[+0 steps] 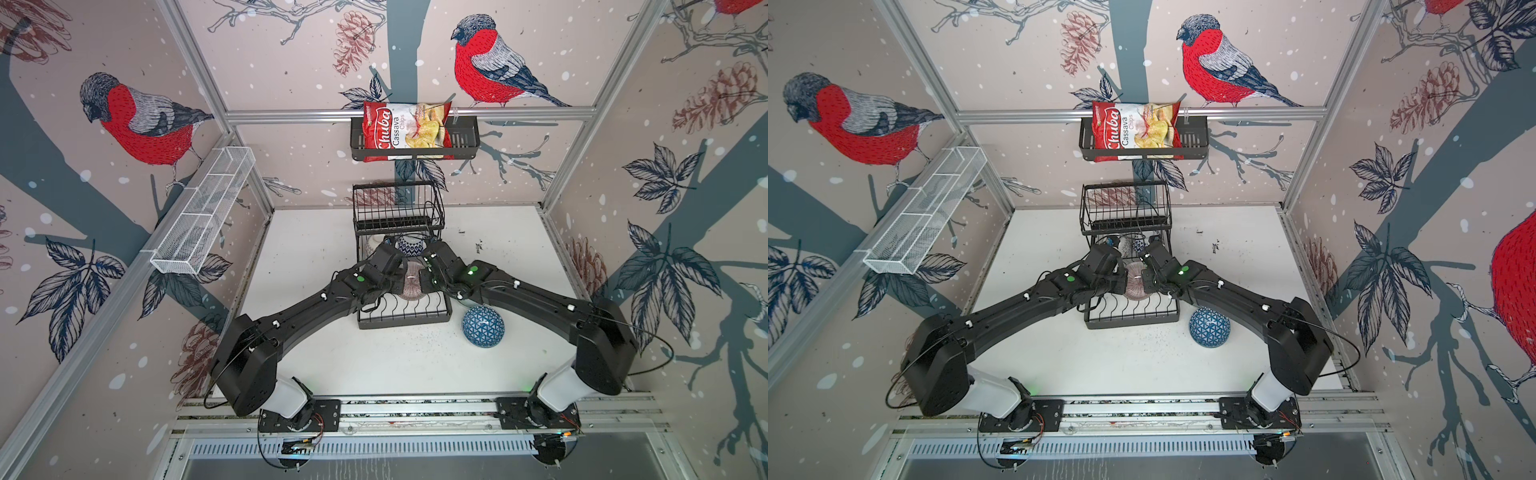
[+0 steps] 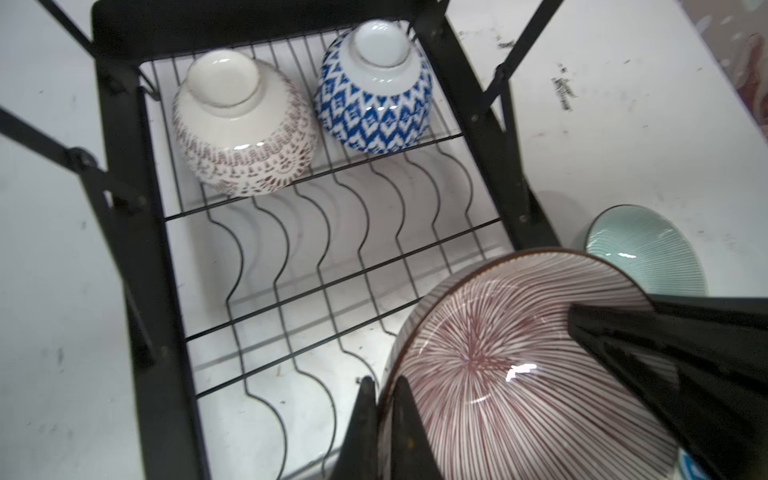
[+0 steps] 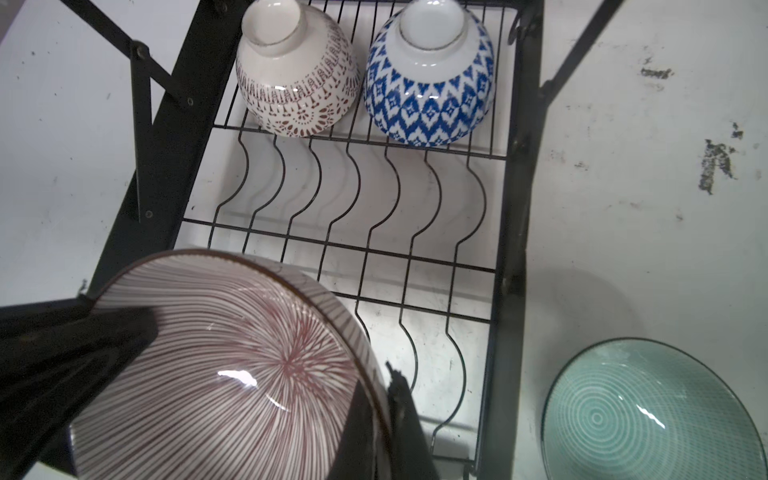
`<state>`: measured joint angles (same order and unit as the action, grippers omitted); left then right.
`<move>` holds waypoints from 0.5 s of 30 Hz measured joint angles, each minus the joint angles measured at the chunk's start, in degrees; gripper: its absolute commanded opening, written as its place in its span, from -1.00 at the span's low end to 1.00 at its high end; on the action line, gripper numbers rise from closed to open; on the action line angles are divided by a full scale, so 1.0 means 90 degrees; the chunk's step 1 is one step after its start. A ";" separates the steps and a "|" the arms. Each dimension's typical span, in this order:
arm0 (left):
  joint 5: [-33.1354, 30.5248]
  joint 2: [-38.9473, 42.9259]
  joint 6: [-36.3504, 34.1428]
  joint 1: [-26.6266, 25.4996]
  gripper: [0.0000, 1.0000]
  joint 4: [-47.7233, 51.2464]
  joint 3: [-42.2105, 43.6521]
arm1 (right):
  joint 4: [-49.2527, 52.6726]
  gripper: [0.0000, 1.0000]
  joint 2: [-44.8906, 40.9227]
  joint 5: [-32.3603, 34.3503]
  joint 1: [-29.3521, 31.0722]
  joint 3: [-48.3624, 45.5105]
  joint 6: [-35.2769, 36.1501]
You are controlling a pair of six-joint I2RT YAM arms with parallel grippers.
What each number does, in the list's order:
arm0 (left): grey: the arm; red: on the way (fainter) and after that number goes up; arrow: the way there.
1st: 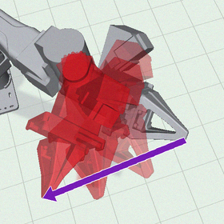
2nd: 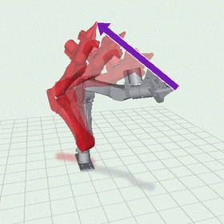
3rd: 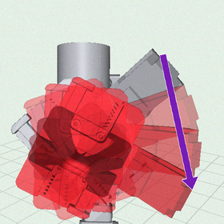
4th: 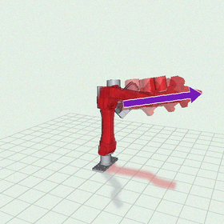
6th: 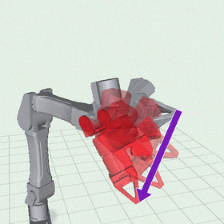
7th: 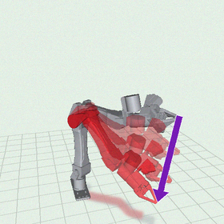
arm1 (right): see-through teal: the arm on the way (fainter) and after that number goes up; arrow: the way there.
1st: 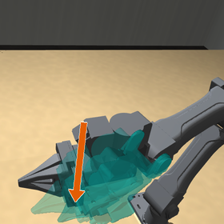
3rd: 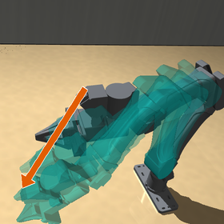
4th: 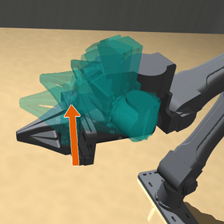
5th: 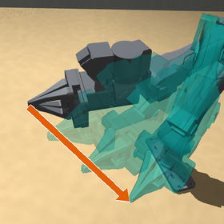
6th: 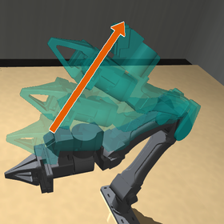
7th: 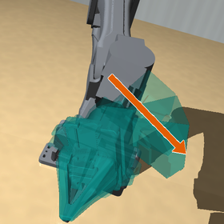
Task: Load the bowls into the dish rack
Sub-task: 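Grasp the pink-striped bowl with the right gripper from the left gripper, then open and draw back the left gripper while the right holds the bowl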
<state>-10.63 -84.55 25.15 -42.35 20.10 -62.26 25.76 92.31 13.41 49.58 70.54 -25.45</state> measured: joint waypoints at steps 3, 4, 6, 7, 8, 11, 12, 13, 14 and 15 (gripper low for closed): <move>-0.0087 0.0000 0.0000 0.0027 -0.78 0.0012 0.0049 | 0.0083 -1.00 0.0197 0.0177 0.0100 0.0175 -0.0002; -0.0119 0.0002 0.0002 0.0039 -0.65 0.0019 0.0063 | 0.0097 -1.00 0.0253 0.0233 0.0136 0.0223 -0.0002; -0.0214 0.0017 0.0049 0.0070 -0.36 0.0000 0.0119 | 0.0102 -1.00 0.0357 0.0347 0.0211 0.0306 -0.0039; -0.0189 0.0044 0.0058 0.0075 -0.25 -0.0017 0.0136 | 0.0090 -1.00 0.0410 0.0442 0.0255 0.0335 -0.0051; -0.0165 0.0100 0.0083 0.0097 -0.14 -0.0049 0.0175 | 0.0095 -1.00 0.0469 0.0491 0.0274 0.0364 -0.0053; -0.0109 0.0279 0.0187 0.0257 0.16 -0.0187 0.0330 | 0.0141 -1.00 0.0622 0.0712 0.0294 0.0464 -0.0092; -0.0109 0.0345 0.0189 0.0328 0.25 -0.0211 0.0398 | 0.0153 -1.00 0.0673 0.0814 0.0311 0.0512 -0.0141; -0.0124 0.0410 0.0211 0.0372 0.33 -0.0211 0.0454 | 0.0163 -1.00 0.0707 0.0877 0.0330 0.0546 -0.0163; -0.0129 0.0476 0.0216 0.0408 0.43 -0.0209 0.0500 | 0.0163 -1.00 0.0746 0.0940 0.0362 0.0590 -0.0160; -0.0063 0.0561 0.0221 0.0452 0.54 -0.0304 0.0590 | 0.0163 -1.00 0.0777 0.1010 0.0403 0.0629 -0.0158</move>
<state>-11.20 -79.50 27.14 -38.28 17.37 -56.95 27.22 99.31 22.50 53.21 76.20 -26.87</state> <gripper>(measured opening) 0.694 0.090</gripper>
